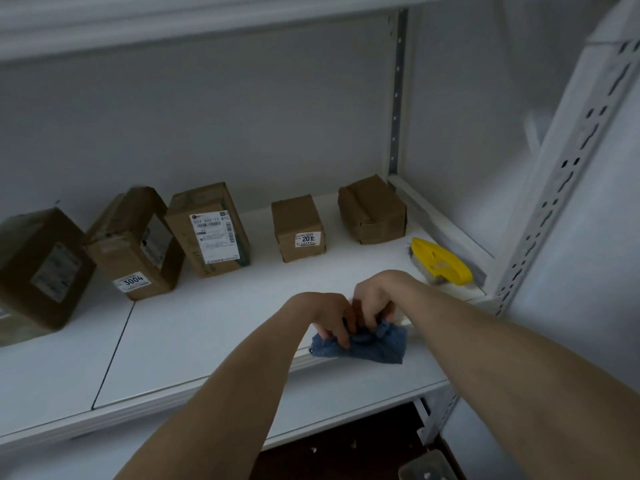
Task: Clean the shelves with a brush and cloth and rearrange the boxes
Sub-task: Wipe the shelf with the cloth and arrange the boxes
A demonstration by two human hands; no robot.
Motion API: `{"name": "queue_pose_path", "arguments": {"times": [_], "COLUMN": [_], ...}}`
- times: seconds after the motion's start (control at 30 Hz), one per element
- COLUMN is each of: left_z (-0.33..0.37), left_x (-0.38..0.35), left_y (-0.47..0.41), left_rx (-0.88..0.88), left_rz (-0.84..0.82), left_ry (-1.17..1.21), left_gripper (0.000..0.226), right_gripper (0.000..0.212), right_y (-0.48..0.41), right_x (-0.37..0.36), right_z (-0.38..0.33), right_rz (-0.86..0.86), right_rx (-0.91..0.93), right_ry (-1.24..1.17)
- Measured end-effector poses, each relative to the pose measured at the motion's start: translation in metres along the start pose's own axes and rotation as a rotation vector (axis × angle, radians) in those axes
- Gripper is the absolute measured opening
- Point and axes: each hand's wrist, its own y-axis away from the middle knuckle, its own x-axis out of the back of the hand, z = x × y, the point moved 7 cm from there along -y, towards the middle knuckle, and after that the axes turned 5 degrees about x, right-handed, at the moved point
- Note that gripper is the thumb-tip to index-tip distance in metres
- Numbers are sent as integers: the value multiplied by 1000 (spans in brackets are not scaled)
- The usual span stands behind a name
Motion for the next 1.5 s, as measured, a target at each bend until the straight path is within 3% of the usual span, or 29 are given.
{"name": "queue_pose_path", "arguments": {"times": [0.1, 0.17, 0.33, 0.43, 0.57, 0.63, 0.7, 0.8, 0.87, 0.97, 1.07, 1.23, 1.5], "left_z": [-15, -26, -43, -46, -42, -41, -41, -38, -33, -19, -4, -1, 25], "left_x": [34, 43, 17, 6, -8, -10, 3, 40, 62, 75, 59, 26, 29], "left_y": [6, 8, 3, 9, 22, 29, 32, 28, 25, 17, -5, -29, -31], "left_rx": [34, 67, 106, 148, 203, 221, 235, 204, 167, 117, 82, 106, 31], "left_rz": [199, 264, 142, -16, -192, -260, -204, 69, 292, 491, 414, 135, 126], "left_ry": [61, 100, 183, 427, 517, 565, 575, 600, 543, 144, -112, -306, -132], "left_gripper": [34, 38, 35, 32, 24, 31, 35, 30, 27, 28, 34, 30, 38], "right_gripper": [32, 34, 48, 48, 45, 42, 37, 32, 35, 48, 43, 31, 33], "right_y": [-1, -2, -11, -10, -11, -11, -9, 0, 9, 17, 20, 2, 1], "right_x": [26, 35, 21, 16, -2, -5, 7, 39, 57, 64, 60, 33, 39], "right_z": [3, -2, -16, -20, -29, -29, -27, -14, 0, 20, 23, 20, 44], "right_rz": [298, 380, 268, 188, -31, -70, -2, 192, 331, 471, 574, 463, 544], "right_rx": [11, 17, 51, 48, 67, 80, 107, 130, 106, 10, -17, -59, -207], "right_ry": [-77, 2, 153, 101, 60, -14, -137, -298, -304, -94, -31, 44, 9]}}
